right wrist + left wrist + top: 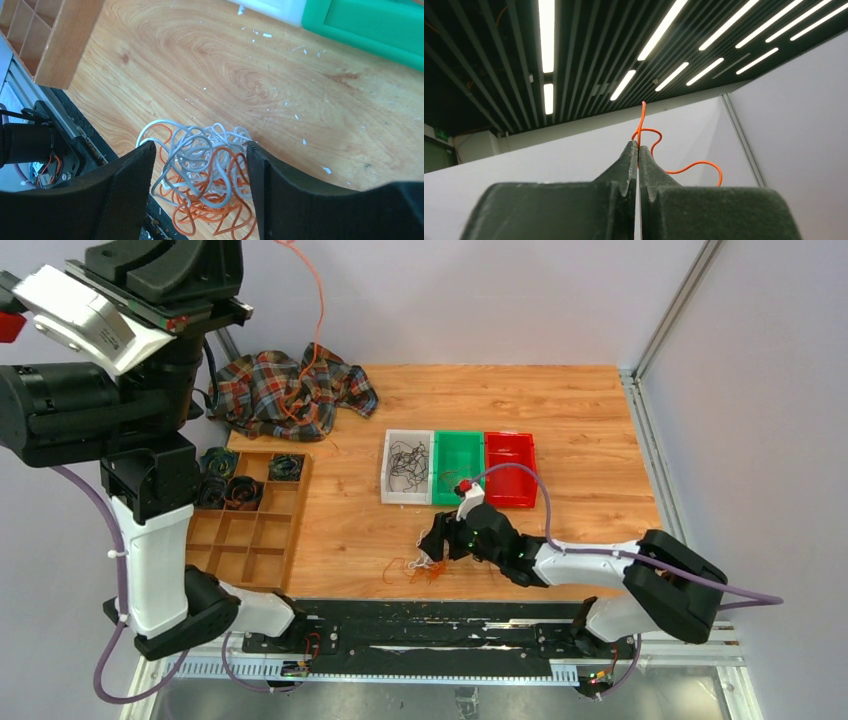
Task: Untangle the cables
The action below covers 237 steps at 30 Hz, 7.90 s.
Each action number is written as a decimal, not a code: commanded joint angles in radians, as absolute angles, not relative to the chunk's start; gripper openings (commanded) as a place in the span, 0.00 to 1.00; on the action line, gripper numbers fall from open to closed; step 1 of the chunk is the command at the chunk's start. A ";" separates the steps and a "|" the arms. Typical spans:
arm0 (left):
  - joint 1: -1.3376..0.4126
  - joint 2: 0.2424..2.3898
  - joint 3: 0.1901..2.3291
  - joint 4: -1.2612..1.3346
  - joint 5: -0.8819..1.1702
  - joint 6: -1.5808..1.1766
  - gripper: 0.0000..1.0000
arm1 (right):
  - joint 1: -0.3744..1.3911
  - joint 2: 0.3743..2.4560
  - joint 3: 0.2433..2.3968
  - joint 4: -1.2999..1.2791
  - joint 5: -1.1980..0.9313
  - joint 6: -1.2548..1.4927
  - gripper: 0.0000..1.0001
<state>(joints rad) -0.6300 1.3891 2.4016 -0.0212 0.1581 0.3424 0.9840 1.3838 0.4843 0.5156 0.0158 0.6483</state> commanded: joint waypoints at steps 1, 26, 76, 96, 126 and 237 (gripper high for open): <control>-0.630 1.338 2.256 0.008 0.197 0.364 0.01 | 0.999 1.270 0.521 0.429 0.095 0.632 0.71; -0.672 1.368 1.907 -0.154 0.322 0.394 0.00 | 0.588 0.994 0.734 0.009 0.119 0.505 0.79; -0.721 1.642 1.752 -0.112 0.239 0.515 0.00 | 0.254 1.042 0.670 0.029 0.153 0.521 0.75; -0.825 1.720 1.525 -0.305 -0.141 0.830 0.00 | 0.202 1.024 0.641 0.031 0.135 0.528 0.74; -0.843 2.061 1.558 -0.239 -0.109 0.852 0.00 | 0.139 1.008 0.610 0.025 0.084 0.528 0.73; -0.971 1.410 0.944 -0.785 0.177 0.926 0.01 | 0.277 0.896 0.625 -0.121 -0.206 0.468 0.57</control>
